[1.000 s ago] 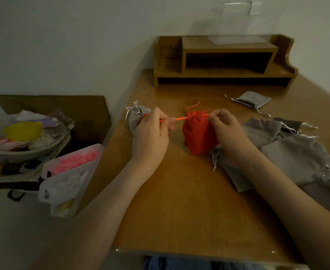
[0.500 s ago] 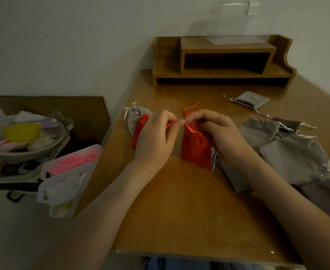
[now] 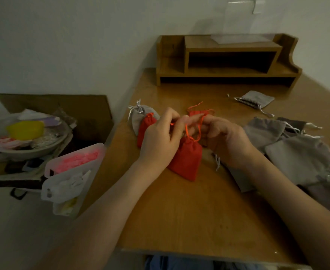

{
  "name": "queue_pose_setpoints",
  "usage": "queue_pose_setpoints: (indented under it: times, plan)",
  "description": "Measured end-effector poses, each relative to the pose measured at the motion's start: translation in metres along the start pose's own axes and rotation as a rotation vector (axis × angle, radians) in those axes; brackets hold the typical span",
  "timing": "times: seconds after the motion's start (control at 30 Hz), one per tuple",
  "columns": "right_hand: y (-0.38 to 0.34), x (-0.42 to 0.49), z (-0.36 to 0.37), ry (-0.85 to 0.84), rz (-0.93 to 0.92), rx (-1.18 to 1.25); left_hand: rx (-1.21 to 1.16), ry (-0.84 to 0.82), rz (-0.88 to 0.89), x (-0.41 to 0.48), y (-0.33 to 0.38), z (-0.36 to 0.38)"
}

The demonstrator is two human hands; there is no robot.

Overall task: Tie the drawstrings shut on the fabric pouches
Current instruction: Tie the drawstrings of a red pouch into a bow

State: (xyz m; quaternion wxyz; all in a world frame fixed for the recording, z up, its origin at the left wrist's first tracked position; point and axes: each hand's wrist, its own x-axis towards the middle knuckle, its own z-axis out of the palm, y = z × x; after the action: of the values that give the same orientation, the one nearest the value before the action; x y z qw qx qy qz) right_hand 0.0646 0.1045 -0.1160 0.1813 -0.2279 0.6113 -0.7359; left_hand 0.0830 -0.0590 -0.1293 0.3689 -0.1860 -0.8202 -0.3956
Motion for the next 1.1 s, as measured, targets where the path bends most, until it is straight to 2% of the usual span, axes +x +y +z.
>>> queue_pose_setpoints:
  times: [0.07, 0.17, 0.27, 0.33, 0.4, 0.5, 0.7, 0.83, 0.97, 1.1]
  plan:
    - [0.001, -0.001, -0.002, 0.071, -0.043, 0.024, -0.043, -0.026, -0.035, 0.000, 0.001, 0.000]
    - [0.000, -0.002, -0.001, 0.272, -0.163, 0.032, -0.032, -0.073, -0.065, 0.000, -0.003, 0.000]
    - [-0.003, -0.002, 0.000, 0.403, -0.181, -0.239, -0.010, -0.113, -0.040, -0.002, -0.003, 0.002]
    - [-0.003, -0.002, 0.005, 0.310, -0.134, -0.382, 0.000, -0.102, -0.012, -0.002, -0.002, 0.001]
    - [0.000, -0.002, 0.010, 0.197, -0.072, -0.403, 0.001, -0.080, 0.001, -0.001, -0.003, 0.001]
    - [0.003, -0.001, 0.016, 0.127, -0.067, -0.475, 0.001, -0.068, 0.017, -0.001, -0.004, 0.001]
    - [0.001, 0.001, 0.015, 0.228, -0.085, -0.358, -0.004, -0.044, -0.029, 0.001, -0.004, 0.001]
    - [0.002, 0.002, 0.011, 0.329, -0.108, -0.280, -0.023, -0.139, -0.105, 0.001, -0.002, 0.002]
    - [0.001, 0.000, 0.013, 0.360, -0.167, -0.332, -0.280, -0.289, -0.369, 0.003, -0.001, 0.003]
    - [0.002, 0.000, 0.014, 0.347, -0.204, -0.335, -0.413, -0.351, -0.435, 0.005, 0.001, 0.002]
